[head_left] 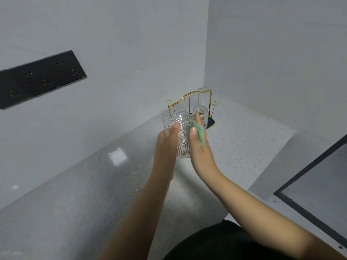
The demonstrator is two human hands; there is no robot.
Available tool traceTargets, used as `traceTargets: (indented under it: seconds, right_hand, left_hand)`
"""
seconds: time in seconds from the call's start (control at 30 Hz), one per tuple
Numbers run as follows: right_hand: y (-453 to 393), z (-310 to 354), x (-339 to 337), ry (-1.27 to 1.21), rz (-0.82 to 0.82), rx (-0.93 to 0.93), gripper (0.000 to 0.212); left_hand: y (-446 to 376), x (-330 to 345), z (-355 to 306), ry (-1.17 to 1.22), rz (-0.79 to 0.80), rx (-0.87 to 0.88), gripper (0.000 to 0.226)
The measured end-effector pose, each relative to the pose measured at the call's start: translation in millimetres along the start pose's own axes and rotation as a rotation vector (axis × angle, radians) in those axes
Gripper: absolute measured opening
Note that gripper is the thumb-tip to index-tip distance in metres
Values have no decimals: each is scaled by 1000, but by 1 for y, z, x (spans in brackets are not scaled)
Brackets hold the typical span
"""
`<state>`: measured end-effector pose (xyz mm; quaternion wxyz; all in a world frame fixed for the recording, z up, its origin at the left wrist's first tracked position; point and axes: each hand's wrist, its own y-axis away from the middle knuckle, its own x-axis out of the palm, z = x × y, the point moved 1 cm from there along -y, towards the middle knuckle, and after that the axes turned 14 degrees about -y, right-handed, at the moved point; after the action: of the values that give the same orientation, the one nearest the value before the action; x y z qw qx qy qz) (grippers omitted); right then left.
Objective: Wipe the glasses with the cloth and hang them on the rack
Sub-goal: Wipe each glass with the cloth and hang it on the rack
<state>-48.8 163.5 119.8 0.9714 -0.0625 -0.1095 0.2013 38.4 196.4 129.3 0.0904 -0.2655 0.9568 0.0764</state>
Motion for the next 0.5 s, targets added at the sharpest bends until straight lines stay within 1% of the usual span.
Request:
traceTargets:
  seconds: [0.03, 0.07, 0.1, 0.13, 0.17, 0.23, 0.27, 0.37, 0.43, 0.5]
  right_hand:
    - [-5, 1, -2, -16, -15, 62, 57]
    - [-11, -1, -4, -36, -46, 145, 61]
    - [-16, -3, -6, -38, -75, 221, 71]
    - [-18, -5, -8, -34, -82, 268, 78]
    - [-17, -4, -8, -23, -67, 257, 77]
    - [-4, 2, -2, 29, -8, 123, 61]
    - [4, 3, 1, 47, 22, 68, 57]
    - [12, 2, 2, 65, 68, -24, 59]
    - [2, 1, -1, 92, 57, -14, 58]
    - [-12, 1, -7, 56, 8, 128, 55]
  left_hand:
    - [3, 2, -2, -25, 5, 40, 62]
    - [6, 4, -2, -21, 15, 81, 51]
    - [7, 6, -1, 13, 42, 100, 41]
    - [7, 7, 0, 61, 66, 96, 37]
    - [6, 6, 1, 96, 73, 88, 39]
    - [2, 2, 3, 90, 48, 90, 45]
    - [0, -1, 4, 83, 17, 96, 46]
    - [0, -3, 2, 45, -96, 16, 42]
    - [5, 1, 1, 49, -92, -47, 44]
    - [6, 5, 3, 113, -14, -42, 61]
